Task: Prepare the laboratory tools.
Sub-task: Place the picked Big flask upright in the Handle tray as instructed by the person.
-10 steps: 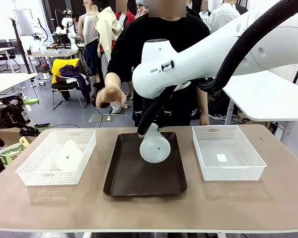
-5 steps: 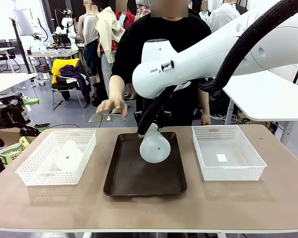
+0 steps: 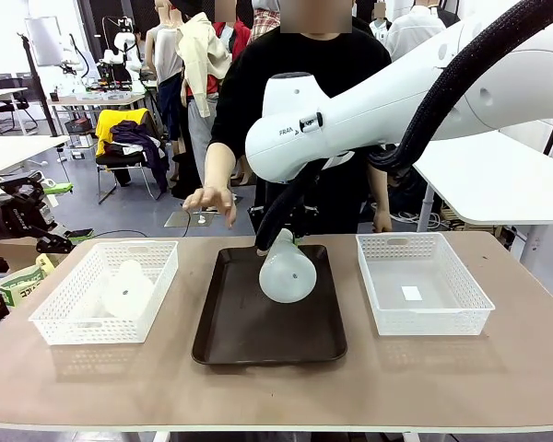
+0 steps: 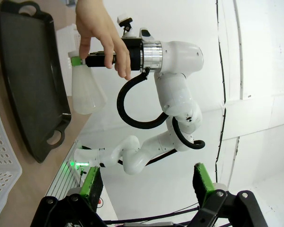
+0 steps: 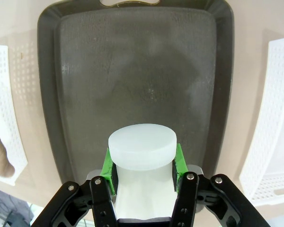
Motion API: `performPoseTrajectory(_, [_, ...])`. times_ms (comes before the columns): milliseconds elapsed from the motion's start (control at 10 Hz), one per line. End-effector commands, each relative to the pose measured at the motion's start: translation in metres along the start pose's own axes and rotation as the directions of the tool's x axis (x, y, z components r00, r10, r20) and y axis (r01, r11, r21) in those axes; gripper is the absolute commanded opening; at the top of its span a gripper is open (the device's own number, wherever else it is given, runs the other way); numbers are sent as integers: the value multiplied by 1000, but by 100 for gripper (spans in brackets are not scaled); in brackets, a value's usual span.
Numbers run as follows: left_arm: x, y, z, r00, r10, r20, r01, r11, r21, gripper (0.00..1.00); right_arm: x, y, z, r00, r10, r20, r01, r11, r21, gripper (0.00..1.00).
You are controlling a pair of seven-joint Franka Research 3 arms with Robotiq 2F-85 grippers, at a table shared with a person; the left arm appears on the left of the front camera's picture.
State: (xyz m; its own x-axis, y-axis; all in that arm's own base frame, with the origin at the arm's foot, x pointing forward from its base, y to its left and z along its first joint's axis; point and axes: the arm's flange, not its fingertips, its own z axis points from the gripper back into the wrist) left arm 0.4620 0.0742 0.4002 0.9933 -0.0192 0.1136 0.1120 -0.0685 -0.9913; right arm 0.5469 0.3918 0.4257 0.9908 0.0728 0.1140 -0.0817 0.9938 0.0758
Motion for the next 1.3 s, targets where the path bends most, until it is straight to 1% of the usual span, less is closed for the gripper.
performPoseTrajectory(0, [0, -2, 1, 1000, -8, -2, 8, 1000, -5, 100, 0, 0, 1, 1000, 1, -1, -1, 1000, 4, 0])
performPoseTrajectory(900, [0, -2, 1, 1000, -8, -2, 8, 1000, -5, 100, 0, 0, 0, 1000, 0, 0, 0, 1000, 0, 0])
performPoseTrajectory(1000, [0, -2, 1, 1000, -8, -2, 8, 1000, -5, 100, -2, 0, 11, 997, 81, 11, -81, 996, 28, 0])
performPoseTrajectory(1200, [0, -2, 1, 1000, -8, -2, 8, 1000, -5, 100, -7, 0, 36, 969, 246, 38, -249, 957, 149, 0])
